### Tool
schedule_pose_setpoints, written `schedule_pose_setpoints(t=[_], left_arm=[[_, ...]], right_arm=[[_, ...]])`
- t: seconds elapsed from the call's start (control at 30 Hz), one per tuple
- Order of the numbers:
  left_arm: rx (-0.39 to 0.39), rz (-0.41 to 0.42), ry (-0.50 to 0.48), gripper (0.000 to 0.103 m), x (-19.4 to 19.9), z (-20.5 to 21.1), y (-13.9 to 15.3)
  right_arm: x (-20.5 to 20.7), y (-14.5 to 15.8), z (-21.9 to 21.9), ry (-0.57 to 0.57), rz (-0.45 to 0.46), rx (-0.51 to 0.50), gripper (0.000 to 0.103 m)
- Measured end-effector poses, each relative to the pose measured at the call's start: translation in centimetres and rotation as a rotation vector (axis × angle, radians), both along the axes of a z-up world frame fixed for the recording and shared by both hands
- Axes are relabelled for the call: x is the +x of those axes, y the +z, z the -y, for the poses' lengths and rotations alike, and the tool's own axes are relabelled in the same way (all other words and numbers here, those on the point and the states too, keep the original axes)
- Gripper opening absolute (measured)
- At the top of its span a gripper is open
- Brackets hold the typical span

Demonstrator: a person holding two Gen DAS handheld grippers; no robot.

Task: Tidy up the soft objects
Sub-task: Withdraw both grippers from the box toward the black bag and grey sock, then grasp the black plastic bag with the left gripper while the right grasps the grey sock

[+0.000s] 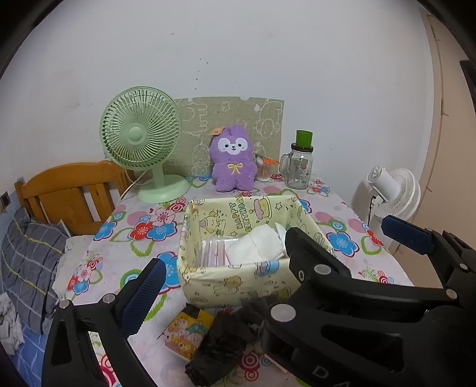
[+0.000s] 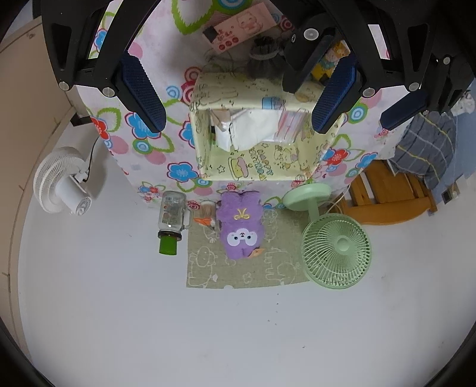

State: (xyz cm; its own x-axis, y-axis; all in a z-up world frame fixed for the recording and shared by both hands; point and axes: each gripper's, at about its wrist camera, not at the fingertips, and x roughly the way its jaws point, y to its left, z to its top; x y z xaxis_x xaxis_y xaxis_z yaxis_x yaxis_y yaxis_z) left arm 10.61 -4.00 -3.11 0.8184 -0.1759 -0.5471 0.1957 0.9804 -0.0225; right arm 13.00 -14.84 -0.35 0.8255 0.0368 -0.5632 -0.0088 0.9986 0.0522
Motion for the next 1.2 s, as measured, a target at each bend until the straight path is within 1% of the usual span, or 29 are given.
schedule_pose_setpoints(t=[0.17,0.53,0.87,1.03,1.2], left_arm=[[0.000,0.000,-0.004,0.100,-1.2,0.0,-0.4],[0.001,-0.003,-0.023,0.098,-4.0,0.1,-1.5],[0.003,-0.040,-0.062,0.096,-4.8,0.4,-4.6],[0.000,-0.068,-0.074,0.095,-4.6,0.4,-6.0],[0.003,-0.096,-0.066,0.094,-4.1,0.2,-7.5]], right_arm=[[-1.5,-0.5,0.0,-0.001,0.012,0.008,0.100],[-4.4,-1.5,0.0,0.000,0.007,0.011,0.100],[-5.7,-4.6,0.2,-0.020,-0.013,0.016,0.100],[-5.6,-6.2,0.3,-0.019,-0.034,0.031,0.100],[-4.9,-7.7,0.0,-0.008,-0.069,0.037,0.100]])
